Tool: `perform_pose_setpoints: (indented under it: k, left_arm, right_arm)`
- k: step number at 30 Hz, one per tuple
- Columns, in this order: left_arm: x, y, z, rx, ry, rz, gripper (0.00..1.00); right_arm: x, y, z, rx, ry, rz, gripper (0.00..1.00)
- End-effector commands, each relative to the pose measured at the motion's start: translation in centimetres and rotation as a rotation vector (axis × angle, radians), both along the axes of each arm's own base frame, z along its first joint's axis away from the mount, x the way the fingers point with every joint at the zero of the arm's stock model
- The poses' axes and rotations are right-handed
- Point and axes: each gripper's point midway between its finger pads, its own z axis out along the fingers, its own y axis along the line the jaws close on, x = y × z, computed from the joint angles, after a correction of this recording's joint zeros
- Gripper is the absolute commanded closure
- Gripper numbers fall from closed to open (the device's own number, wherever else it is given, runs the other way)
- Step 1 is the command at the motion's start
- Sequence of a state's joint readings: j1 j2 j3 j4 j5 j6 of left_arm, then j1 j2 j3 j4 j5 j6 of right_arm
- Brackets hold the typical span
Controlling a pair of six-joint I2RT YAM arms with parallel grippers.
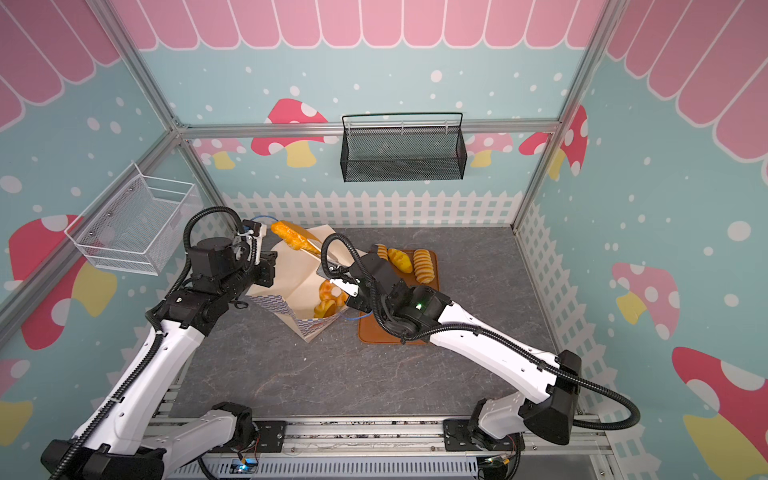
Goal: Take the fake bread out of the paper bag
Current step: 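Pull the long bread up out of the bag while the left gripper holds the bag, then carry the long bread over the brown tray and lower it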
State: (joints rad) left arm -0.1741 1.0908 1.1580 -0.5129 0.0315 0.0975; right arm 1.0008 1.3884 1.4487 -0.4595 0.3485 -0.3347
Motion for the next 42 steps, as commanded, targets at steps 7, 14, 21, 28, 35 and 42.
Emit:
perform_pose_setpoints:
  k: [7,14,21,28,35,42]
  left_arm:
    - [0.9,3.2,2.5,0.081,-0.034,0.115,1.00]
    - [1.6,5.1,2.7,0.215,-0.007,0.176,1.00]
    - [2.3,6.4,2.3,0.273,0.020,0.242,1.00]
    - [2.9,5.5,0.6,0.270,0.063,0.224,1.00]
    - [2.8,4.7,0.0,0.270,0.079,0.204,1.00]
    - [2.3,3.9,-0.8,0.263,0.102,0.167,1.00]
  right_arm:
    - [1.1,0.2,9.1,0.262,-0.095,-0.040,0.91]
    - [3.0,-0.9,10.5,0.315,-0.070,-0.119,0.91]
    - [6.0,-6.9,6.3,0.381,0.147,-0.282,0.91]
    - [5.3,-13.4,-1.9,0.409,0.414,-0.460,0.90]
    - [1.8,-18.0,-8.6,0.467,0.654,-0.580,0.90]
    - [-2.0,-20.4,-13.4,0.521,0.824,-0.664,0.91]
